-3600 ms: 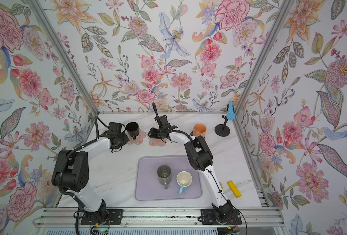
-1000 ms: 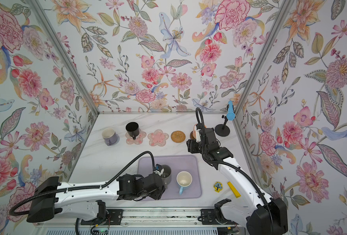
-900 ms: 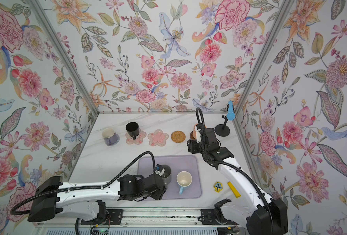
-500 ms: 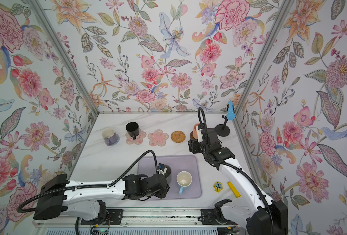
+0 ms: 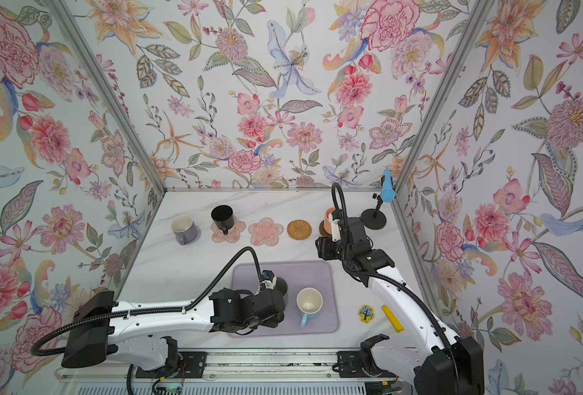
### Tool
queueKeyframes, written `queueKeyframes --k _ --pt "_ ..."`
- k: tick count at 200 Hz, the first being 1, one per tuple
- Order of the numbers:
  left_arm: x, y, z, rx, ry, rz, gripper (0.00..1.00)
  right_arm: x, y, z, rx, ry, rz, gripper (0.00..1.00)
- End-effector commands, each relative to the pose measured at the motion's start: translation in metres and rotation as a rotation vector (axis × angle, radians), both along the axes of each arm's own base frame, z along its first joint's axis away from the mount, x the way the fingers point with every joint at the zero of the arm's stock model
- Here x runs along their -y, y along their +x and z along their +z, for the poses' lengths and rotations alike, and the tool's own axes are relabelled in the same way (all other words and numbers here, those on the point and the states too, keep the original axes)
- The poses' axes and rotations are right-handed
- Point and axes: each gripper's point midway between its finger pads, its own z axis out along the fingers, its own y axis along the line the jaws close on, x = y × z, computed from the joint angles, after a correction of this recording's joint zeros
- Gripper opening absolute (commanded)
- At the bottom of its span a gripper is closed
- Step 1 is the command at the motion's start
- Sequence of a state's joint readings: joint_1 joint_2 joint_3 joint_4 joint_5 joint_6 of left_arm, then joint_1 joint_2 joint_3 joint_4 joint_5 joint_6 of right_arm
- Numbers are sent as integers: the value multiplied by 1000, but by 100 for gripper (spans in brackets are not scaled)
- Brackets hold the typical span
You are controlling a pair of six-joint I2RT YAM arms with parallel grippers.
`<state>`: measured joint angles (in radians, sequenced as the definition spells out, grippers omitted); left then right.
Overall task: Place cups on coasters
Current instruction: Pick up the cup from the tray.
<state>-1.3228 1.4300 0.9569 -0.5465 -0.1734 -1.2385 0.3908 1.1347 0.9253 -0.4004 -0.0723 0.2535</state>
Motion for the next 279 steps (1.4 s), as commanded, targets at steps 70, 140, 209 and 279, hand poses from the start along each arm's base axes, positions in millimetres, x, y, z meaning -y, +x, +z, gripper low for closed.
queueKeyframes --k 70,140,209,279 --pt "-18 4 -2 30 87 52 38 1 -7 -1 -4 11 8 66" --pt "-2 8 -10 32 172 -25 33 0 -3 -1 -8 12 9 66" --pt "-22 14 -16 26 175 -7 25 -3 -1 -5 -24 12 14 66" --pt "-21 20 -16 53 243 -43 28 -4 1 -3 -23 22 13 66"
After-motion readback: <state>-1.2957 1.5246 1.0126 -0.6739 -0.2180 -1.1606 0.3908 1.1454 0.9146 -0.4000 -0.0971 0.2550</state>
